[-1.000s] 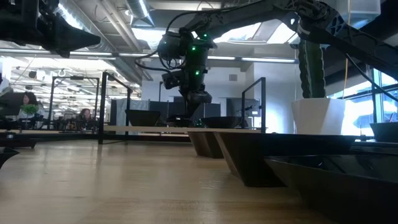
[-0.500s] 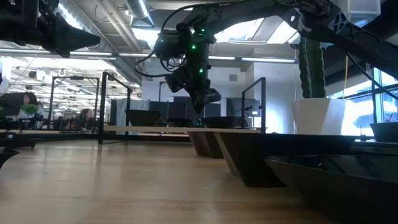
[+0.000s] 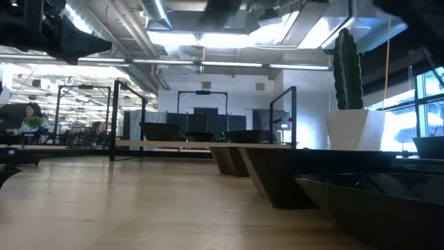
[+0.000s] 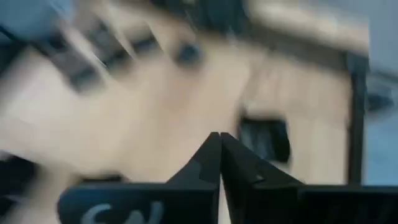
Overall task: Pick & Place Mini shaped plates
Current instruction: Stack the square plate on top of the square plate on the shelf
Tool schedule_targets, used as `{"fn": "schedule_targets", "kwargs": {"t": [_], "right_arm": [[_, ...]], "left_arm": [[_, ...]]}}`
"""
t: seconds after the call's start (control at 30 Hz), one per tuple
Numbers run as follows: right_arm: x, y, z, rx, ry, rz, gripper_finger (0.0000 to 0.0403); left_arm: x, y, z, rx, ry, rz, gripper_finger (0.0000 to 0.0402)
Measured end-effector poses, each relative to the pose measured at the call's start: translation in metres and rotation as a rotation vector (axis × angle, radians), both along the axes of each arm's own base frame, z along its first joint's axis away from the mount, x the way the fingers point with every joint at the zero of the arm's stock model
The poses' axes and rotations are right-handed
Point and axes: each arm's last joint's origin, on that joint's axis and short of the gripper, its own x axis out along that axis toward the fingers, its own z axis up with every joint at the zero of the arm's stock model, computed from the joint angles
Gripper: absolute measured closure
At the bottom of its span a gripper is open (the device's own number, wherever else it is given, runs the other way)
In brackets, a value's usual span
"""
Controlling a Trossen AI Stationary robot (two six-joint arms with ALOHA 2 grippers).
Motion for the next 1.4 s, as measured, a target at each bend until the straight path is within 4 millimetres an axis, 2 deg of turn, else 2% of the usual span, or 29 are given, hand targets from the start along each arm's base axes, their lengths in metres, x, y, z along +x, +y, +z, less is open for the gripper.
{"fn": "schedule_targets", "kwargs": {"t": [0.2, 0.33, 0.43, 0.53, 0.6, 0.7, 0.9, 1.1, 1.27, 1.4], "right_arm": [[-0.080, 0.039, 0.089, 0.071, -0.274, 0.023, 0.0398], [-0.151, 0.068, 0.137, 0.058, -0.465, -0.038, 0.0399], [-0.203, 0.089, 0.154, 0.057, -0.554, -0.086, 0.0399], [-0.240, 0.104, 0.151, 0.048, -0.610, -0.186, 0.0400], [-0.257, 0.110, 0.139, 0.064, -0.614, -0.217, 0.0399], [-0.276, 0.112, 0.110, 0.076, -0.600, -0.272, 0.0399], [-0.297, 0.111, 0.028, 0.063, -0.647, -0.311, 0.0399], [-0.311, 0.108, -0.052, 0.079, -0.844, -0.301, 0.0399], [-0.324, 0.105, -0.099, 0.096, -0.939, -0.274, 0.0399], [-0.328, 0.107, -0.126, 0.129, -0.974, -0.174, 0.0399]], "left_arm": [[0.000, 0.000, -0.002, 0.003, 0.017, 0.000, 0.0397], [0.000, 0.000, -0.002, 0.003, 0.016, 0.000, 0.0397], [0.000, 0.000, -0.002, 0.002, 0.016, 0.000, 0.0393], [0.000, 0.000, -0.002, 0.001, 0.015, -0.001, 0.0391], [0.000, 0.000, -0.002, 0.001, 0.015, -0.001, 0.0391], [0.000, 0.000, -0.002, 0.001, 0.015, -0.001, 0.0394], [0.000, 0.000, -0.001, -0.012, 0.008, 0.000, 0.0397], [0.000, 0.000, -0.001, -0.014, 0.007, 0.016, 0.0393], [0.000, 0.001, -0.001, -0.015, 0.007, 0.026, 0.0397], [0.000, 0.001, -0.001, -0.022, 0.004, 0.026, 0.0396]]}}
